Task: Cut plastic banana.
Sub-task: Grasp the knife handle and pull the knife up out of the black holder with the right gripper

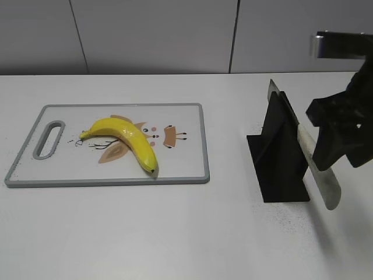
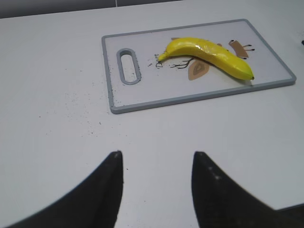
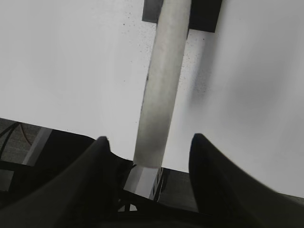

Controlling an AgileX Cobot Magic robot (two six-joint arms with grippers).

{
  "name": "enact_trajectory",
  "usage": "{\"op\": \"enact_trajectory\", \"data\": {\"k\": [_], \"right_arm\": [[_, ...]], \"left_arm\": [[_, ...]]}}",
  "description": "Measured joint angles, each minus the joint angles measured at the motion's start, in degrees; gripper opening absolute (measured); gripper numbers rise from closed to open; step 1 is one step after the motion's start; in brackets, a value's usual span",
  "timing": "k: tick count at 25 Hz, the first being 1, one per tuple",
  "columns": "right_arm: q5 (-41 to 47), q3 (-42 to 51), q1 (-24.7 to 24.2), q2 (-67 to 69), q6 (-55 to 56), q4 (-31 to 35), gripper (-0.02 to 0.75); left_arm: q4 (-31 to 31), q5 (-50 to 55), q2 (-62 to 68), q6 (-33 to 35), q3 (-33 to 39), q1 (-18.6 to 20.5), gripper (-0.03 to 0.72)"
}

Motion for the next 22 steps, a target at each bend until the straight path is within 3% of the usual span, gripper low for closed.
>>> {"op": "enact_trajectory", "data": {"k": [15, 18, 20, 22], "right_arm": [[-4.2, 0.0, 0.2, 12.7, 5.5, -0.2, 0.391], [-3.4, 0.0, 0.2, 12.9, 6.3, -0.2, 0.3], [-3.4, 0.0, 0.2, 12.9, 6.6, -0.2, 0.158], [-3.4, 0.0, 0.2, 12.9, 7.2, -0.2, 0.161]], "left_arm": [[0.0, 0.0, 0.0, 0.0, 0.0, 0.0, 0.461], [0.0, 0.0, 0.0, 0.0, 0.0, 0.0, 0.461], [0.0, 0.0, 0.0, 0.0, 0.0, 0.0, 0.461], [0.0, 0.0, 0.0, 0.0, 0.0, 0.0, 0.461]]}}
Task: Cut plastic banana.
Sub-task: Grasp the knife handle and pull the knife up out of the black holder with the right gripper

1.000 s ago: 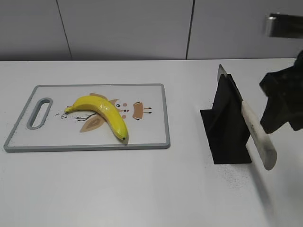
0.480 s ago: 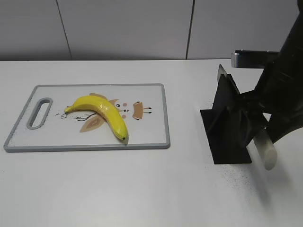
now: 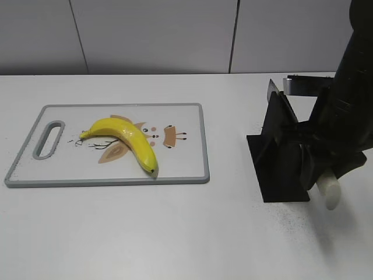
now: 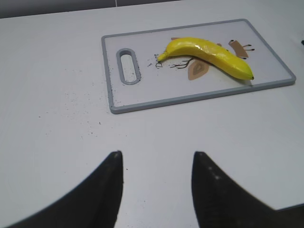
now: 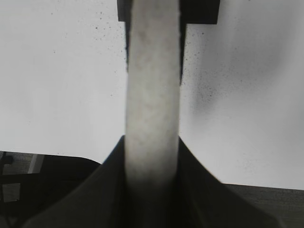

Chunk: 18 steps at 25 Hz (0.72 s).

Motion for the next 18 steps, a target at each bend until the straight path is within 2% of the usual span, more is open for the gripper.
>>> {"op": "enact_trajectory", "data": {"k": [7, 18], "right_arm": [[-0.1, 0.0, 0.0, -2.1, 2.2, 0.9, 0.161], [0.3, 0.0, 0.0, -15.5, 4.7, -1.2, 0.161]], "left_arm": [[0.0, 0.0, 0.0, 0.0, 0.0, 0.0, 0.461], [0.0, 0.0, 0.0, 0.0, 0.0, 0.0, 0.461]]}}
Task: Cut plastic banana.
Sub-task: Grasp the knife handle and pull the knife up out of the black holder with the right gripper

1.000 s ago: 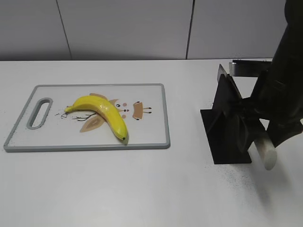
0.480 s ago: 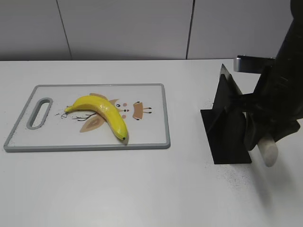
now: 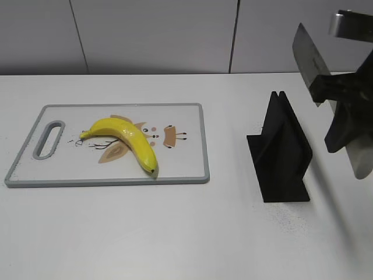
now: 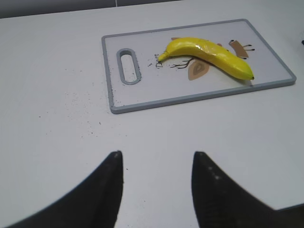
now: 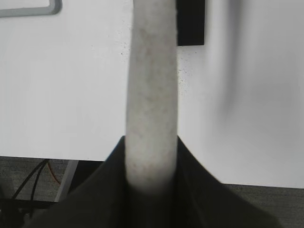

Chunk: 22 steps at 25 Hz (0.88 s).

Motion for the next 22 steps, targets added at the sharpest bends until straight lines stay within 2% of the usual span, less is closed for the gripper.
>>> {"op": "enact_trajectory", "data": {"k": [4, 11, 18, 22], "right_arm": [[2.0, -0.3, 0.0, -3.1, -3.0, -0.1, 0.161], [4.3, -8.1, 0.0, -2.7, -18.9, -3.6, 0.161], [4.5, -21.0, 0.0, 4.3, -38.1, -5.7, 0.161], [4.5, -29.0, 0.0, 10.1, -48.1, -6.3, 0.161]], "left_arm": [[0.0, 0.0, 0.0, 0.0, 0.0, 0.0, 0.461], [-0.6, -1.0, 2.5, 4.2, -4.1, 0.0, 0.461], [-12.0, -2.6, 19.0, 18.2, -9.5, -0.2, 0.463], [-13.9, -3.2, 29.5, 26.9, -16.1, -0.2, 0.47]]}}
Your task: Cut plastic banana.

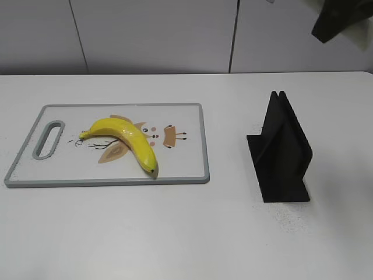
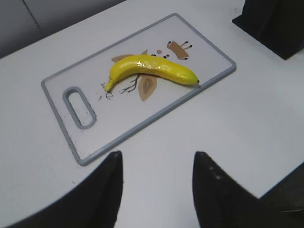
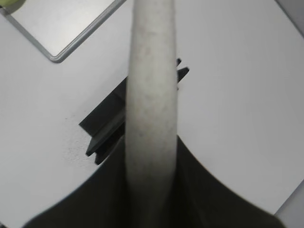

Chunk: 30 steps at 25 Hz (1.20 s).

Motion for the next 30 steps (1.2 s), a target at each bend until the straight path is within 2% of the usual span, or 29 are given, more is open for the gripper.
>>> {"op": "enact_trajectory", "data": {"k": [4, 6, 10, 17, 22, 26, 30], "right_arm": [[0.0, -6.9, 0.0, 6.4, -6.8, -0.3, 0.161], [0.0, -9.6, 0.0, 9.6, -13.0, -0.3, 0.16], [-0.1, -12.7, 0.0, 14.6, -29.5, -0.2, 0.16], [-0.1, -14.0, 0.1, 21.1, -45.0, 4.6, 0.16], [-0.2, -16.4, 2.0, 25.1, -49.3, 5.8, 0.16], [-0.2, -19.5, 4.0, 28.9, -50.2, 6.9, 0.16], [-0.2, -22.3, 4.6, 31.7, -50.9, 9.2, 0.16]], "left_arm": [[-2.2, -1.8, 11.0, 12.1, -6.7, 0.0, 0.494], [-3.6, -2.1, 16.5, 19.2, -9.7, 0.0, 0.514], [-4.6, -2.3, 28.3, 27.0, -16.9, 0.0, 0.529], [-5.9, 0.0, 46.9, 34.8, -31.7, -0.4, 0.531], [-5.5, 2.1, 57.5, 37.4, -40.5, -5.1, 0.531], [-3.8, 2.4, 63.6, 38.1, -44.1, -8.8, 0.531], [-3.0, 3.1, 67.8, 38.2, -44.7, -9.4, 0.531]]}}
